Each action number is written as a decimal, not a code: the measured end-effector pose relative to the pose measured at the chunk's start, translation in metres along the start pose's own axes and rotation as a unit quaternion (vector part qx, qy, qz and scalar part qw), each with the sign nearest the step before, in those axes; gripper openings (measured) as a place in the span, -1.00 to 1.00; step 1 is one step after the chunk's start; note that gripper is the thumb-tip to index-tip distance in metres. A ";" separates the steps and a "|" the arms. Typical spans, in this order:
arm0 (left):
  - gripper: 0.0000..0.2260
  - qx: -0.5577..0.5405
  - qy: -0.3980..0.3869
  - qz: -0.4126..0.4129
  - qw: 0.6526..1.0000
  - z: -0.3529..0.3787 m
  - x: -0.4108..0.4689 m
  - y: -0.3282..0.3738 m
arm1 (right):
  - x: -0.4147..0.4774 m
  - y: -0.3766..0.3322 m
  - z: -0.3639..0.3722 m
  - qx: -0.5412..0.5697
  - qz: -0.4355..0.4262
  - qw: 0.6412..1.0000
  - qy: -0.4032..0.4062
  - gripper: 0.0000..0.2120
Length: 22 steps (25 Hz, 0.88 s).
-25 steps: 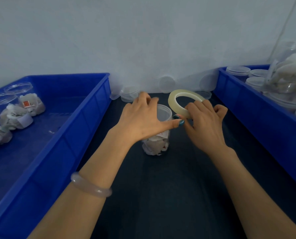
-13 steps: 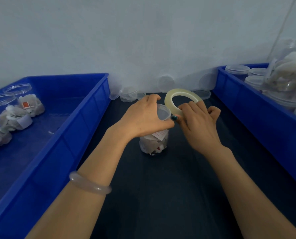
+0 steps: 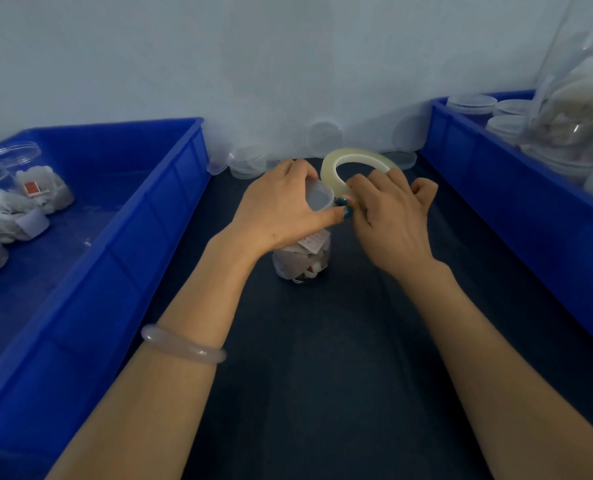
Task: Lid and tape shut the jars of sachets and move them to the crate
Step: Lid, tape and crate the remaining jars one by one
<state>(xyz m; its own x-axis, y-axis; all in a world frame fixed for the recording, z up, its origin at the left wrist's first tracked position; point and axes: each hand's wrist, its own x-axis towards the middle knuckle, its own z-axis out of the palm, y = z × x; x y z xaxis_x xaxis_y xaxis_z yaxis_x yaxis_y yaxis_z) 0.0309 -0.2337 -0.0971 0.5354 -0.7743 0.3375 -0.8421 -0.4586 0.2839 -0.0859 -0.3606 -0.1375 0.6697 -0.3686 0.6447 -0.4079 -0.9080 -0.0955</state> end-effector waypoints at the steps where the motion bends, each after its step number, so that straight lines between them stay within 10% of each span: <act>1: -0.38 -0.010 0.005 0.003 1.000 0.001 0.000 -0.001 | 0.000 -0.001 0.001 -0.002 0.004 1.000 0.004 -0.81; 17: -0.57 -0.039 0.028 0.016 0.999 -0.002 0.005 0.003 | 0.009 -0.022 0.020 -0.032 0.104 0.993 0.037 -0.81; 22: -0.60 -0.076 -0.003 0.053 0.996 -0.003 -0.012 0.009 | 0.044 0.034 0.018 -0.018 0.284 0.958 -0.043 -0.64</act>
<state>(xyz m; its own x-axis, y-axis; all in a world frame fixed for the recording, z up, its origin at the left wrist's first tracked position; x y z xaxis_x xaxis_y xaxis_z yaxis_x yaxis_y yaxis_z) 0.0170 -0.2276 -0.0960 0.4431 -0.8174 0.3682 -0.8744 -0.3034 0.3788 -0.0592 -0.4114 -0.1265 0.3821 -0.8172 0.4316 -0.7417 -0.5498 -0.3843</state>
